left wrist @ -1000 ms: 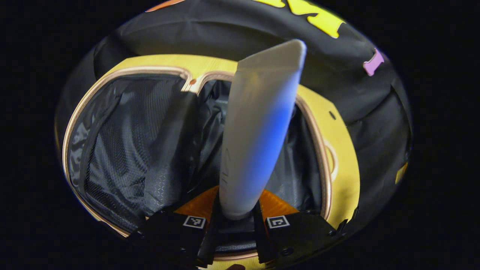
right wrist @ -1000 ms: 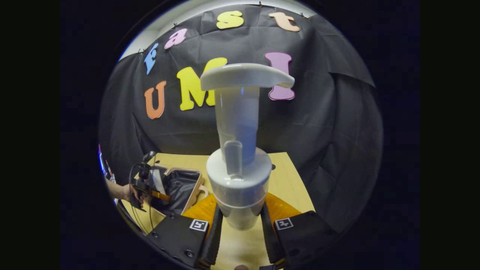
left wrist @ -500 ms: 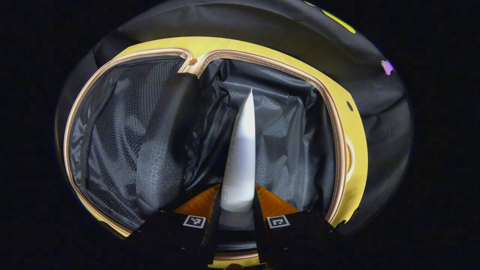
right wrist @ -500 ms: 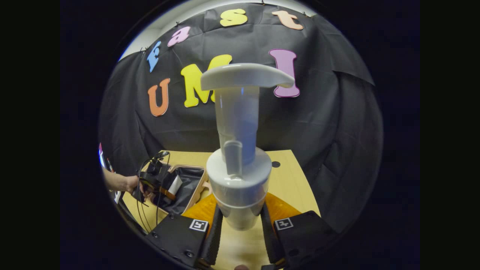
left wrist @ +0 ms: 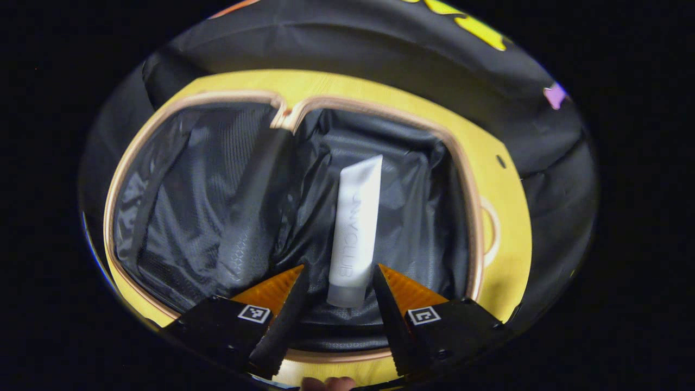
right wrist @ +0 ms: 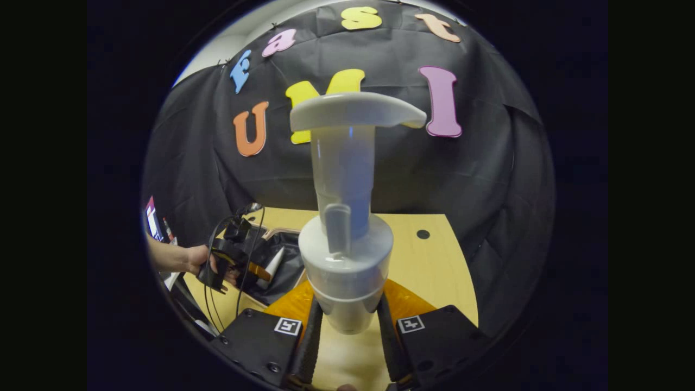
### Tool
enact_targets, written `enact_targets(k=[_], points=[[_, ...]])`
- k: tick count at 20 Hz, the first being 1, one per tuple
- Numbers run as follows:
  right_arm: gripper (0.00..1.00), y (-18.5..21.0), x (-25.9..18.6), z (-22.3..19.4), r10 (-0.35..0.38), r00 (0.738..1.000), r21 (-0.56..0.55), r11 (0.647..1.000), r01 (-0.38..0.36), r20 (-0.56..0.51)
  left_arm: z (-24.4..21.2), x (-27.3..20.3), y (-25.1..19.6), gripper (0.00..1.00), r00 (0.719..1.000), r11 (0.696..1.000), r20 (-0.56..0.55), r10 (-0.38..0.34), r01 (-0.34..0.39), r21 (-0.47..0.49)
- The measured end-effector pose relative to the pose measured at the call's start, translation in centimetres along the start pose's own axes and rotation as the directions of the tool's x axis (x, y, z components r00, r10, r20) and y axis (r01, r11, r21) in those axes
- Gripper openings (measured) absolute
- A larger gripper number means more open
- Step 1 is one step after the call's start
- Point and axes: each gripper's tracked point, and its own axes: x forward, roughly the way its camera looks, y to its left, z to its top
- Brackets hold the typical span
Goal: First open the suitcase, pack the skin care products into it, and then close the suitcase.
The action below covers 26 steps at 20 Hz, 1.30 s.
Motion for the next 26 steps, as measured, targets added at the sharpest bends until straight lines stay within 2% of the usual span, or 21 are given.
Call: enact_targets(k=[1, 2, 3, 4, 5, 7, 9, 12, 15, 17, 19, 22, 26], points=[[0.47, 1.3, 0.6, 0.0, 0.027, 1.0, -0.012, 1.0, -0.027, -0.008, 0.9, -2.2, 0.0, 0.89, 0.996, 0.999, 0.09, -0.003, -0.002, 0.051], [0.47, 2.3, 1.1, 0.2, 0.043, 0.999, -0.018, 0.999, -0.044, -0.013, 1.1, -3.6, 0.0, 0.77, 0.991, 0.997, 0.137, -0.01, 0.0, 0.072], [0.47, 3.2, 1.5, 0.2, 0.062, 0.998, -0.024, 0.998, -0.063, -0.017, 1.4, -4.9, 0.0, 0.88, 0.981, 0.996, 0.192, -0.012, -0.005, 0.09], [0.47, 4.4, 2.1, 0.4, 0.083, 0.996, -0.029, 0.996, -0.084, -0.023, 1.5, -6.6, 0.1, 0.77, 0.968, 0.995, 0.25, -0.013, -0.014, 0.104], [0.47, 5.7, 2.8, 0.6, 0.104, 0.994, -0.032, 0.994, -0.105, -0.031, 1.4, -8.4, 0.5, 0.77, 0.949, 0.992, 0.314, -0.005, -0.034, 0.119], [0.47, 8.4, 4.5, 0.6, 0.146, 0.987, -0.028, 0.989, -0.148, -0.067, 1.0, -11.9, 3.0, 0.77, 0.895, 0.973, 0.435, 0.101, -0.18, 0.143], [0.47, 11.4, 6.6, 0.0, 0.197, 0.971, 0.005, 0.98, -0.198, -0.133, -0.2, -14.8, 4.8, 1.0, 0.846, 0.952, 0.513, 0.144, -0.26, 0.16], [0.47, 15.7, 10.6, -1.2, 0.246, 0.942, 0.011, 0.968, -0.25, -0.23, -3.3, -17.4, 5.9, 1.0, 0.836, 0.97, 0.528, 0.152, -0.229, 0.084], [0.47, 18.6, 14.3, -3.0, 0.259, 0.908, 0.006, 0.962, -0.272, -0.329, -6.2, -18.9, 7.7, 1.0, 0.836, 0.982, 0.526, 0.157, -0.187, 0.005], [0.47, 19.5, 16.0, -4.9, 0.235, 0.885, 0.025, 0.969, -0.246, -0.401, -8.2, -19.8, 9.6, 1.0, 0.837, 0.981, 0.514, 0.187, -0.188, -0.051], [0.47, 19.7, 17.9, -7.7, 0.202, 0.85, 0.049, 0.978, -0.204, -0.486, -10.1, -20.6, 11.6, 1.0, 0.841, 0.976, 0.495, 0.219, -0.188, -0.111], [0.47, 19.4, 20.6, -11.6, 0.167, 0.763, 0.17, 0.983, -0.076, -0.625, -12.0, -21.0, 14.2, 1.0, 0.851, 0.965, 0.468, 0.238, -0.153, -0.212], [0.47, 18.1, 23.7, -13.8, 0.076, 0.719, 0.178, 0.982, 0.067, -0.691, -11.8, -21.6, 14.8, 1.0, 0.851, 0.966, 0.475, 0.224, -0.13, -0.223]])
